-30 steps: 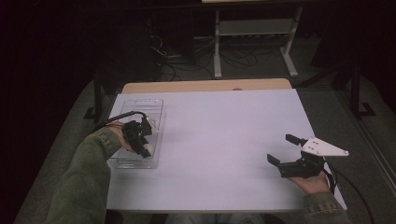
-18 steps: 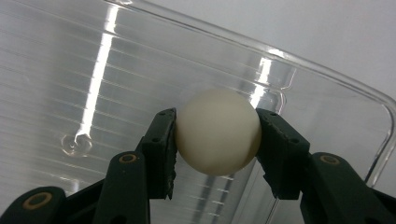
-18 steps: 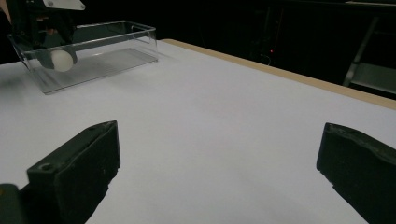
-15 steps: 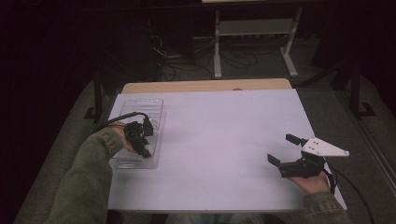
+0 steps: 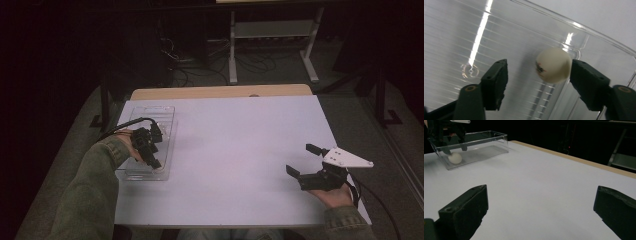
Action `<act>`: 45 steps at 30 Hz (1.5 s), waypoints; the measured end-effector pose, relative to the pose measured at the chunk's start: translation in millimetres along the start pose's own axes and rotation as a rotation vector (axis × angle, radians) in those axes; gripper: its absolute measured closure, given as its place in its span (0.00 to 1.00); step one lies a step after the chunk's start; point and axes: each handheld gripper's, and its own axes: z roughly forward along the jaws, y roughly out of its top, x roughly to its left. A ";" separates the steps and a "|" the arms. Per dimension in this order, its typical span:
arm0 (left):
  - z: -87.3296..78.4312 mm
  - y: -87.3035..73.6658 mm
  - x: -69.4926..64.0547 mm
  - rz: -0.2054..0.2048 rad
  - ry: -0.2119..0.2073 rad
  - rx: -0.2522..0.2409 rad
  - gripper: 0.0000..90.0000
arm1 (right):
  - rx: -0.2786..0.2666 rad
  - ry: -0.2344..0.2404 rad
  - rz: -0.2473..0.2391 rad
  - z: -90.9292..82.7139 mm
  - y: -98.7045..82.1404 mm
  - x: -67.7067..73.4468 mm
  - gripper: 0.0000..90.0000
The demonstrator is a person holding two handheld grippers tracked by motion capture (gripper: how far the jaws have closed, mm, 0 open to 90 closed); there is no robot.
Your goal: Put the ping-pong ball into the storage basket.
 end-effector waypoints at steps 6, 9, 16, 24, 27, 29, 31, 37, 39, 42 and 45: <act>-5.6 -0.5 1.5 -0.013 0.007 -0.022 0.22 | 0.009 0.003 -0.001 1.2 -0.2 0.5 0.00; -8.5 -1.9 0.5 -0.019 0.005 -0.032 0.16 | 0.011 0.003 -0.001 1.2 -0.4 0.1 0.00; -21.1 -5.9 -1.6 -0.040 -0.002 -0.075 0.03 | 0.011 0.002 -0.003 1.4 -0.2 0.6 0.00; -34.9 -3.7 -7.4 -0.030 0.008 -0.098 0.00 | 0.011 0.000 -0.007 1.0 0.4 1.0 0.00; -42.4 -0.8 -12.4 -0.012 -0.003 -0.116 0.00 | 0.008 0.000 -0.008 0.7 0.8 1.0 0.00; -44.3 -0.3 -13.2 -0.006 -0.003 -0.118 0.00 | 0.006 0.000 -0.008 0.7 0.9 1.1 0.00; -49.5 0.6 -16.5 -0.001 0.003 -0.120 0.00 | 0.006 -0.001 -0.008 0.3 1.2 1.3 0.00; -57.8 0.6 -20.5 0.007 0.013 -0.130 0.00 | 0.006 -0.001 -0.009 -0.1 1.5 1.2 0.00; -61.6 -1.6 -21.9 0.003 0.022 -0.143 0.00 | 0.006 -0.001 -0.009 -0.1 1.4 1.3 0.00; -66.3 -4.8 -23.5 0.002 0.033 -0.159 0.00 | 0.008 -0.001 -0.009 0.3 1.3 1.4 0.00; -70.0 -8.1 -25.9 -0.009 0.032 -0.177 0.00 | 0.008 0.000 -0.010 0.3 1.4 1.4 0.00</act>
